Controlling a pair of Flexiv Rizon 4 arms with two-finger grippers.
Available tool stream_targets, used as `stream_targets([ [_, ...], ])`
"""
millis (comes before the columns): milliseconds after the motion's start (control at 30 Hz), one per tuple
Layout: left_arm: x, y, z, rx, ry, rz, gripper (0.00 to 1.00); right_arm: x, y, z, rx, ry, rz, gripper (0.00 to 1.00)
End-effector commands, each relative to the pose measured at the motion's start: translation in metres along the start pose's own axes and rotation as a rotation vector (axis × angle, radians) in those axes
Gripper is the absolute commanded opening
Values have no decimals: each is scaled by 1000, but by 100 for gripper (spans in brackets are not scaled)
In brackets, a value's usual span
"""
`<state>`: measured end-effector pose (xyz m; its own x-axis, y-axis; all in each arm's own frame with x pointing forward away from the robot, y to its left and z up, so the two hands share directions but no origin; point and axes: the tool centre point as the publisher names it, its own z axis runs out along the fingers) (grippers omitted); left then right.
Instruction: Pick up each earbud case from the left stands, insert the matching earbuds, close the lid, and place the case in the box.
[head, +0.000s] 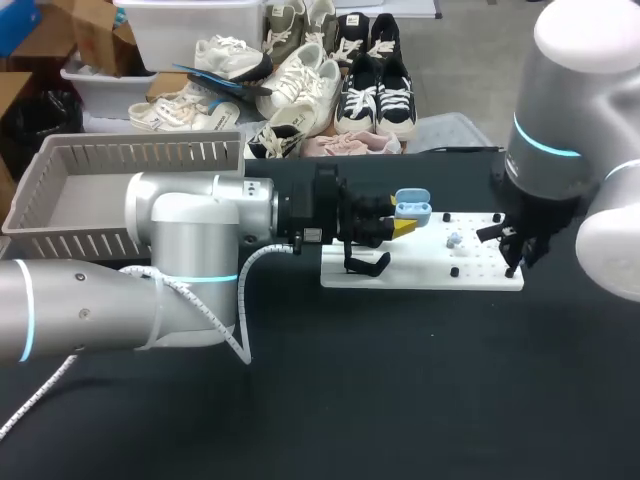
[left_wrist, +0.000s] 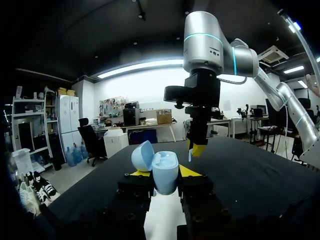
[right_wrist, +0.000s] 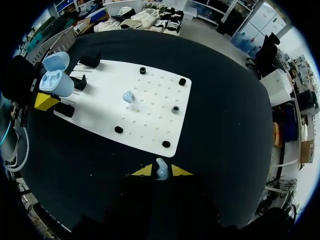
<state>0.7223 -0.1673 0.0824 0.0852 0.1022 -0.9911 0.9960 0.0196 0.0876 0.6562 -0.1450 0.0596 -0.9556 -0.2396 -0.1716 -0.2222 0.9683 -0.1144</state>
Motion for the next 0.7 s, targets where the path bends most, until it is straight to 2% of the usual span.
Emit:
stream_targets([
  [33, 0, -2, 0, -7, 0, 1, 0, 2, 0, 0, 3, -5, 2, 0],
  [600, 0, -2, 0, -7, 0, 1, 0, 2, 0, 0, 3, -5, 2, 0],
  [700, 0, -2, 0, -7, 0, 1, 0, -1, 4, -3, 11, 11, 40, 0],
])
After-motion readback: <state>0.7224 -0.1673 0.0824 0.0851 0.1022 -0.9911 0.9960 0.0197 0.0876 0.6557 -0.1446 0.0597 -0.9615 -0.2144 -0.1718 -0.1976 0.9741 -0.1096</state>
